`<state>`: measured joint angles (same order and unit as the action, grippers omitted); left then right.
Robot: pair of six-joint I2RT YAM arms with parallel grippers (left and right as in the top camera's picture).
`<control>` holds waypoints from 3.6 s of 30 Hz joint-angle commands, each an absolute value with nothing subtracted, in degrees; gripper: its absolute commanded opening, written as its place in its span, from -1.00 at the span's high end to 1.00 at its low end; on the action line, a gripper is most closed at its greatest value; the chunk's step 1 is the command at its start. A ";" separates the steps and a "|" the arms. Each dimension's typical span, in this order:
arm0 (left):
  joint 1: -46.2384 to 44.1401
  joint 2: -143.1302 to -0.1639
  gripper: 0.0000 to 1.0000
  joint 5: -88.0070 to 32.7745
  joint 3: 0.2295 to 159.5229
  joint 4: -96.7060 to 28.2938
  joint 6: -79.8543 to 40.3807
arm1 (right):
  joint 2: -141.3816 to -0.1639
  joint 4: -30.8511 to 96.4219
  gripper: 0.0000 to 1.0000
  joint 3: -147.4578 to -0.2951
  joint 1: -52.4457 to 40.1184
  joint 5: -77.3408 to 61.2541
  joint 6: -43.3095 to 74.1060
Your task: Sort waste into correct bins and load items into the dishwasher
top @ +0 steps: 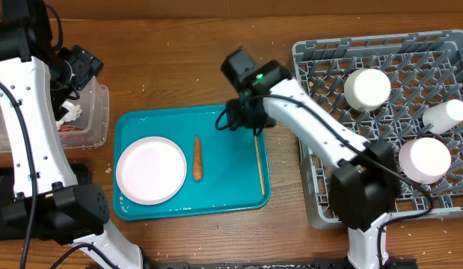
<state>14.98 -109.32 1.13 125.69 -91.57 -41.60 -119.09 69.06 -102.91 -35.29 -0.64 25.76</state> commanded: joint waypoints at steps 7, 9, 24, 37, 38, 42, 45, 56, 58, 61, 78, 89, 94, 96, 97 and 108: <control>14.55 -109.40 -1.00 1.52 125.40 -91.20 -40.93 | -120.68 61.69 -0.23 -93.84 -35.68 -1.61 28.49; 14.55 -109.40 -1.00 1.52 125.40 -91.20 -40.91 | -120.68 60.27 -0.23 -92.29 -35.68 -1.63 28.29; 14.55 -109.40 -1.00 1.52 125.40 -91.44 -40.69 | -120.70 52.73 0.16 -83.96 -38.26 1.48 28.08; 14.55 -109.40 -1.00 1.50 125.40 -91.50 -40.71 | -120.57 59.88 0.93 -90.19 -39.35 0.93 27.55; 14.55 -109.40 -1.00 1.50 125.40 -91.53 -40.71 | -120.42 61.71 0.92 -92.79 -39.29 0.82 26.30; 14.55 -109.40 -1.00 1.50 125.40 -91.50 -40.71 | -118.78 69.93 0.92 -105.75 -36.56 1.06 23.38; 14.55 -109.40 -1.00 1.50 125.40 -91.55 -40.71 | -117.62 75.13 0.92 -115.33 -32.42 1.78 19.49; 14.55 -109.40 -1.00 1.91 125.40 -91.26 -40.71 | -117.40 81.49 0.92 -123.17 -11.81 0.78 4.27; 14.55 -109.40 -1.00 1.91 125.40 -91.09 -40.73 | -117.99 81.36 0.92 -122.39 -10.24 -0.84 2.22; 14.55 -109.40 -1.00 1.91 125.40 -90.94 -40.71 | -119.48 79.75 0.92 -119.55 -9.10 -1.19 1.37; 14.55 -109.40 -1.00 1.89 125.40 -91.09 -40.75 | -119.35 87.07 -0.15 -124.66 -9.04 -26.13 3.64; 14.57 -109.40 -1.00 2.04 125.40 -91.24 -40.69 | -118.85 83.59 -1.00 -126.32 -18.31 -38.37 6.24; 14.11 -109.40 -1.00 -8.01 125.40 -92.51 -35.59 | -118.85 83.29 -1.00 -126.34 -19.03 -33.08 11.38; 12.84 -109.40 -1.00 -10.96 125.40 -92.55 -31.94 | -118.85 83.55 -1.00 -126.34 -19.38 -33.30 11.38; 11.86 -109.40 -1.00 -10.39 125.38 -92.51 -30.94 | -118.85 83.46 -1.00 -126.34 -19.79 -33.32 11.40; 3.36 -109.40 -0.69 -8.71 124.95 -93.67 -24.77 | -119.02 77.47 -1.00 -125.25 -25.67 -22.50 20.05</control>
